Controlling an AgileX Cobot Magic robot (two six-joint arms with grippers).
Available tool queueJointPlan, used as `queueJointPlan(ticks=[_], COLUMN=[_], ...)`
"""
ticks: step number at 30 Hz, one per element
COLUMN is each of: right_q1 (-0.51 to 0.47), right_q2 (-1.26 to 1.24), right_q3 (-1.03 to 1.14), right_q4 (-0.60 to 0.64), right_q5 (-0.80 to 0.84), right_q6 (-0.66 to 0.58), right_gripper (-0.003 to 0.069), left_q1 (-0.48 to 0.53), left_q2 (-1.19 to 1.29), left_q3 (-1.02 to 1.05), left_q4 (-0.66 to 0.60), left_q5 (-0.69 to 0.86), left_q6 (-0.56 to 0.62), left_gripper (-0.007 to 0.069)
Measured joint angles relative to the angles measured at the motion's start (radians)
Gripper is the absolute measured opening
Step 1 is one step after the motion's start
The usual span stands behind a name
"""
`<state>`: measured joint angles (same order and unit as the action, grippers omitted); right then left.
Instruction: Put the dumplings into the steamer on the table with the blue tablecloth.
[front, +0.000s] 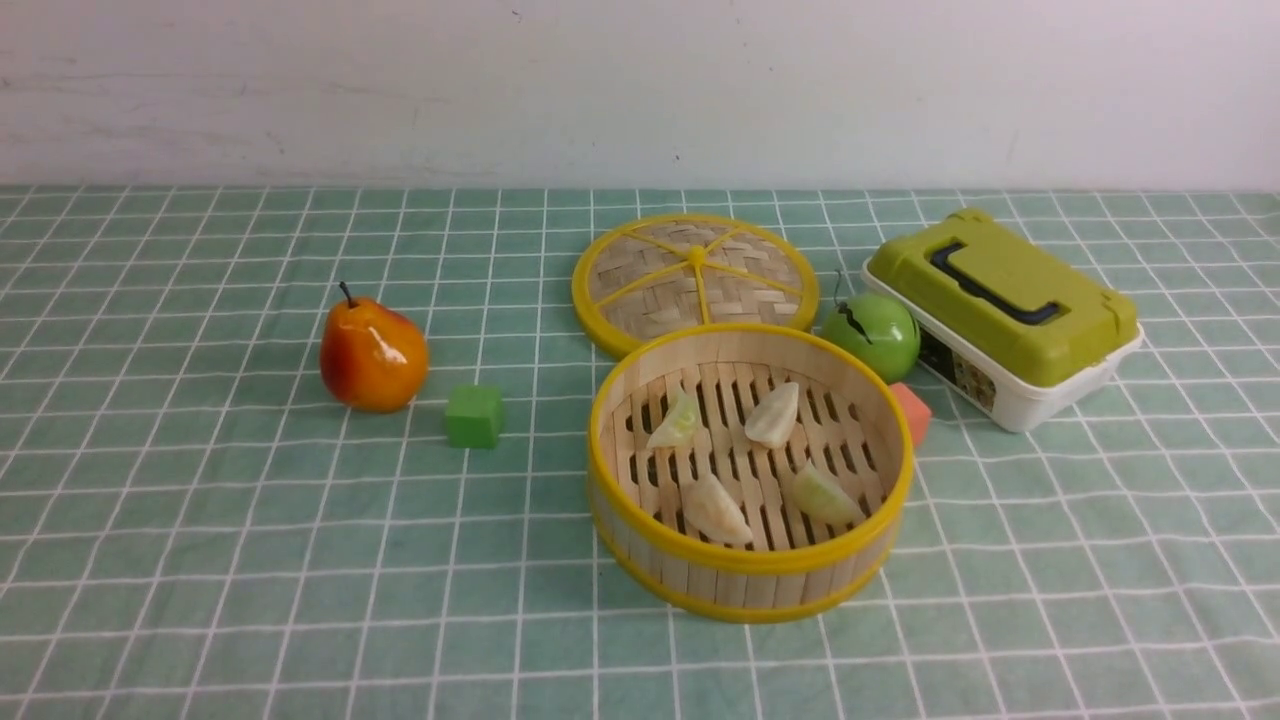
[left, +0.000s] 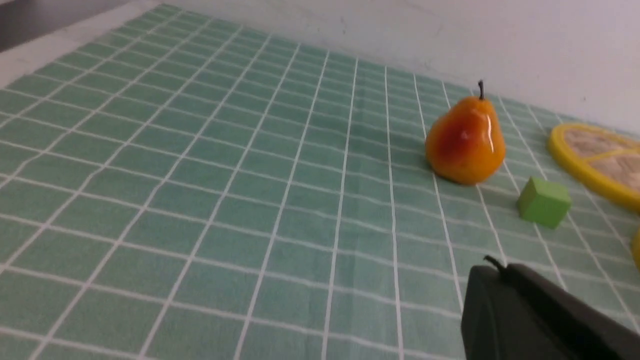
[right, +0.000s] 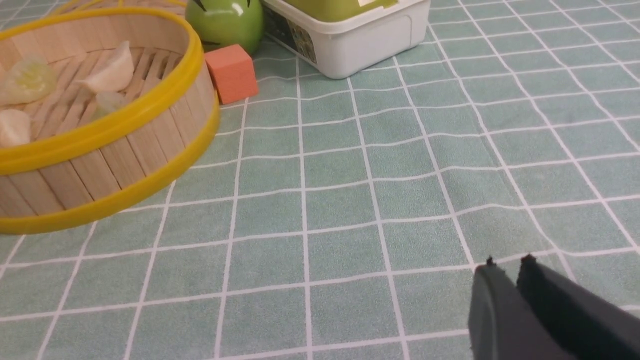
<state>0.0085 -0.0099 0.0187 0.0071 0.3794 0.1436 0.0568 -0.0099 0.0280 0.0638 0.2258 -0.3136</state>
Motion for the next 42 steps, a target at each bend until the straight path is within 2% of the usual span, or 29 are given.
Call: queueJointPlan(ticks=[8,12,42], right_q1=[0.0,0.0,0.0], right_q2=[0.0,-0.001,-0.001], right_q3=[0.0,0.0,0.0], right_q4=[0.0,-0.001,-0.001], right_q5=[0.0,0.0,0.0], right_q6=[0.0,0.0,0.0], right_gripper=[0.0079,0.0085,0.0114], left_q1=[-0.048,-0.05,-0.052], left_q2=[0.0,0.0,0.0], left_q3=[0.002,0.002,0.003], left_q4=[-0.003,-0.004,-0.006], left_q5=[0.135,0.139,0.138], left_q6=[0.069,0.099,0.102], left_gripper=[-0.0014,-0.0014,-0.0014])
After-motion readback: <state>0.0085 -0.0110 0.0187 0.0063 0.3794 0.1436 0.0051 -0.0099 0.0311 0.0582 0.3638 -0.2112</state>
